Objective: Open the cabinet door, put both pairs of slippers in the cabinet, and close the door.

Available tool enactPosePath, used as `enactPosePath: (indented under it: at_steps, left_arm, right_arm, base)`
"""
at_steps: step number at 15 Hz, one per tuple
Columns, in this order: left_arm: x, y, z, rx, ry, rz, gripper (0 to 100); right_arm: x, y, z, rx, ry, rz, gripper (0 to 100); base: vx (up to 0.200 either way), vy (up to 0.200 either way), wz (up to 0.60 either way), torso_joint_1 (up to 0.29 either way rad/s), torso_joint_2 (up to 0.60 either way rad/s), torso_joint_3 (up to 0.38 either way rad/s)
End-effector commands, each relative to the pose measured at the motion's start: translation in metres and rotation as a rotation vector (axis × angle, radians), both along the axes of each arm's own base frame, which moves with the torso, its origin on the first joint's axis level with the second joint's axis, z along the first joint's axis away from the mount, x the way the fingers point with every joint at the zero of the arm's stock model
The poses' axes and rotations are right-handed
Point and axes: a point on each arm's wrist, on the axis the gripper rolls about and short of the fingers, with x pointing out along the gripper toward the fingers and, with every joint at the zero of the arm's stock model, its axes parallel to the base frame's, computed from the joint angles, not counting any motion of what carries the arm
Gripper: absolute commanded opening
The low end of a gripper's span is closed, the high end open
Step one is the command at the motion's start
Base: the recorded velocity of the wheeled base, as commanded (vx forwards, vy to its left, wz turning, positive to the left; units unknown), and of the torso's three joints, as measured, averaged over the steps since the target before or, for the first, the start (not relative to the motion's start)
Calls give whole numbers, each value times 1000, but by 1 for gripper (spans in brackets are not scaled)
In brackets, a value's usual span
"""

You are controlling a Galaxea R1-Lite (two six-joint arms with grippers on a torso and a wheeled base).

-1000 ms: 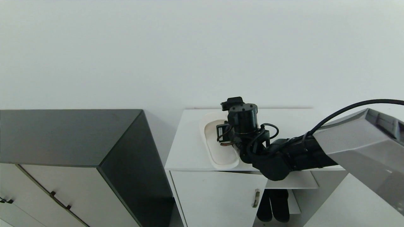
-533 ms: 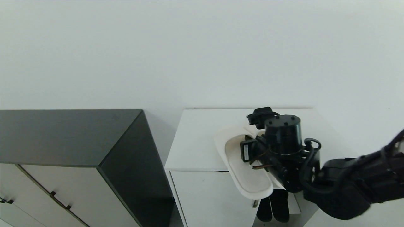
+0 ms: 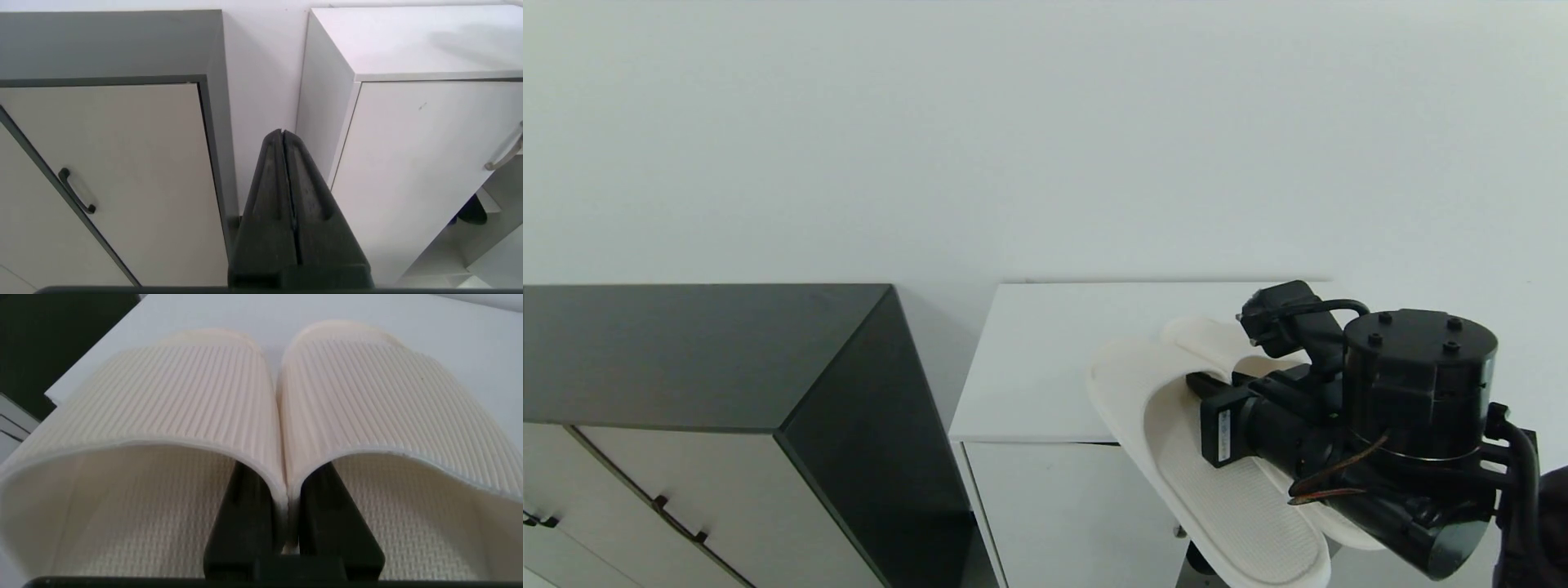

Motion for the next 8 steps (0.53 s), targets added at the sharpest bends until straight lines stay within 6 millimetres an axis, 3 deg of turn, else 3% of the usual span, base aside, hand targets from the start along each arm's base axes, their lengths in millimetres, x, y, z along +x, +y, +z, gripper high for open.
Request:
enactPosePath:
  at_steps: [1, 7, 8]
  left_arm:
    - [0, 0, 0, 0, 0, 0, 0]
    - [0, 0, 0, 0, 0, 0, 0]
    - [0, 0, 0, 0, 0, 0, 0]
  right_arm:
    - [0, -1, -1, -4, 0, -7, 0]
    - [5, -2, -4, -14, 7, -21, 0]
    - [5, -2, -4, -15, 6, -20, 0]
  base:
    - [0, 0, 0, 0, 0, 0]
    - [0, 0, 0, 0, 0, 0]
    - [-200, 0, 0, 2, -2, 2]
